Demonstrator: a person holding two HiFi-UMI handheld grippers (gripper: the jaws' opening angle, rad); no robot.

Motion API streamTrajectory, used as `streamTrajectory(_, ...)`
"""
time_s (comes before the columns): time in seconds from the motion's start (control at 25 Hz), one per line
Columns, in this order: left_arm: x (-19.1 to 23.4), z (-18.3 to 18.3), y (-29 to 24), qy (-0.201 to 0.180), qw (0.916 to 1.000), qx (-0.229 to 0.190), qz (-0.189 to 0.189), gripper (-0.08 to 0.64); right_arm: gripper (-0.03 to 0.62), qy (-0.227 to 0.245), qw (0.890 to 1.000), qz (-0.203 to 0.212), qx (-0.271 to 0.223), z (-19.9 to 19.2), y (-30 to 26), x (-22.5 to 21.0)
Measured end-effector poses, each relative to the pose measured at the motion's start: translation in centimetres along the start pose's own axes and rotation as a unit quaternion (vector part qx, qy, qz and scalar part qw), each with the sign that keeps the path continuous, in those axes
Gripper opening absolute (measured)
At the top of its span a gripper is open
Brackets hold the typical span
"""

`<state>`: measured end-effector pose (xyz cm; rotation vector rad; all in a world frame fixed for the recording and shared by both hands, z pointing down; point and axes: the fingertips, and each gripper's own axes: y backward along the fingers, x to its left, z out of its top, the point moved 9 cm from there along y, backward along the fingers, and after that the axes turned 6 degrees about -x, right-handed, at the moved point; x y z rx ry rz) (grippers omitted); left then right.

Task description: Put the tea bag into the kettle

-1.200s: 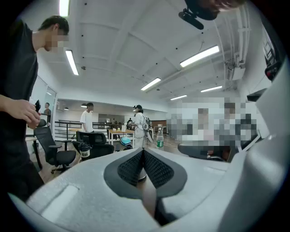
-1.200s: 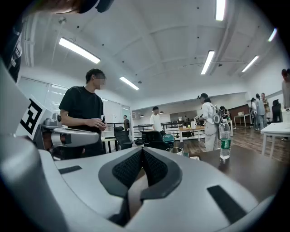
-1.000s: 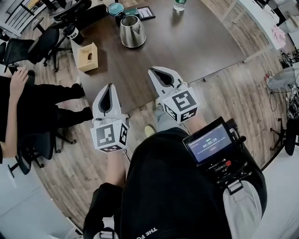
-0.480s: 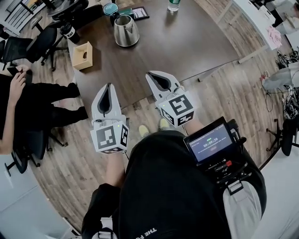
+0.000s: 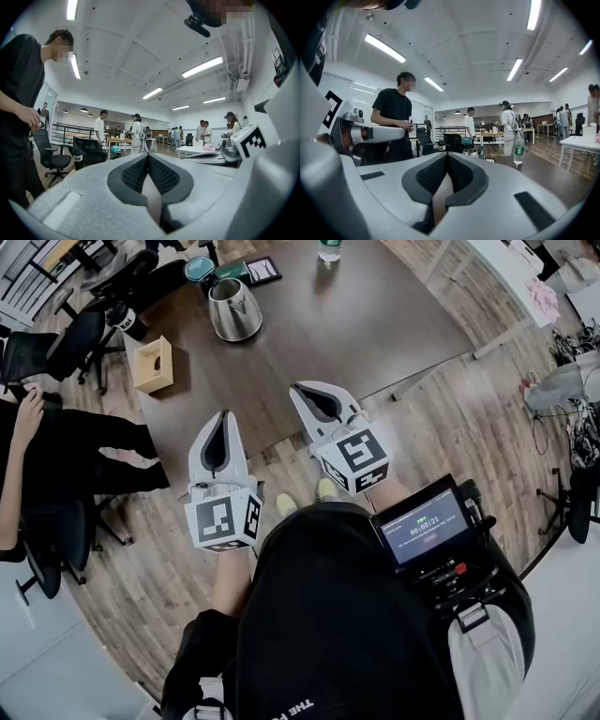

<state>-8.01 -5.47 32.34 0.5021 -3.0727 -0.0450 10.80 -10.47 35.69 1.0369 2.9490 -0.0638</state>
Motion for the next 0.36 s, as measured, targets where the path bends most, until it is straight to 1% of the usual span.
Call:
streamTrajectory(0.2,-0.1,0.01,-0.05,-0.008,0.9999,0.007,0.005,0.003,0.006,0.0,1.0,-0.003,-0.009,0.31,-0.1,-0.19)
streamTrajectory(0.36,-0.09,0.26,-0.13,-0.008,0.9999,0.012,0.007,0.003,0.006,0.0,1.0,-0.003,-0.011,0.56,-0.1,-0.25)
